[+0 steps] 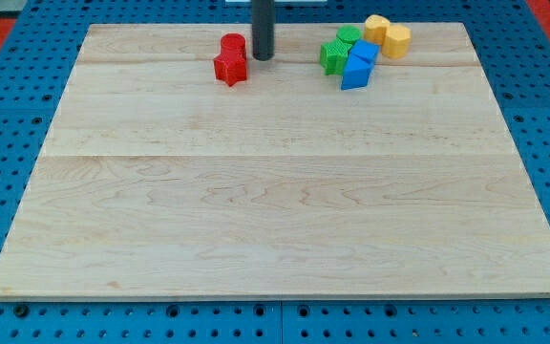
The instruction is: Move the red circle towards the top left of the board
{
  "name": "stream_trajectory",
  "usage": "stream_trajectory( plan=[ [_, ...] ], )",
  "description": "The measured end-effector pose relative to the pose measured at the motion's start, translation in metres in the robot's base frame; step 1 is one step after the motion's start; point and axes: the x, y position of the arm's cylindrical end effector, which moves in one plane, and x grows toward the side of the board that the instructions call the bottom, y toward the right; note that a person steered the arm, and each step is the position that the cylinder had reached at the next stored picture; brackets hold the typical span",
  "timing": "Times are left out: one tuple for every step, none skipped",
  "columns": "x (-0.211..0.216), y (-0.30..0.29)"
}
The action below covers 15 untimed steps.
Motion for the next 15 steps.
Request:
stream_trajectory(
  plan=[
    [-0.032, -0.003],
    [-0.016, -0.007],
    [-0.01, 0.02],
    [0.001, -0.001],
    [0.001, -0.062],
    [0.001, -0.109],
    [0.001, -0.111],
    [0.001, -0.112],
    [-0.005, -0.112],
    [-0.01, -0.112],
    [-0.018, -0.112],
    [-0.026, -0.112],
    [-0.029, -0.11],
    [-0.028, -0.086],
    [-0.028, -0.066]
  ],
)
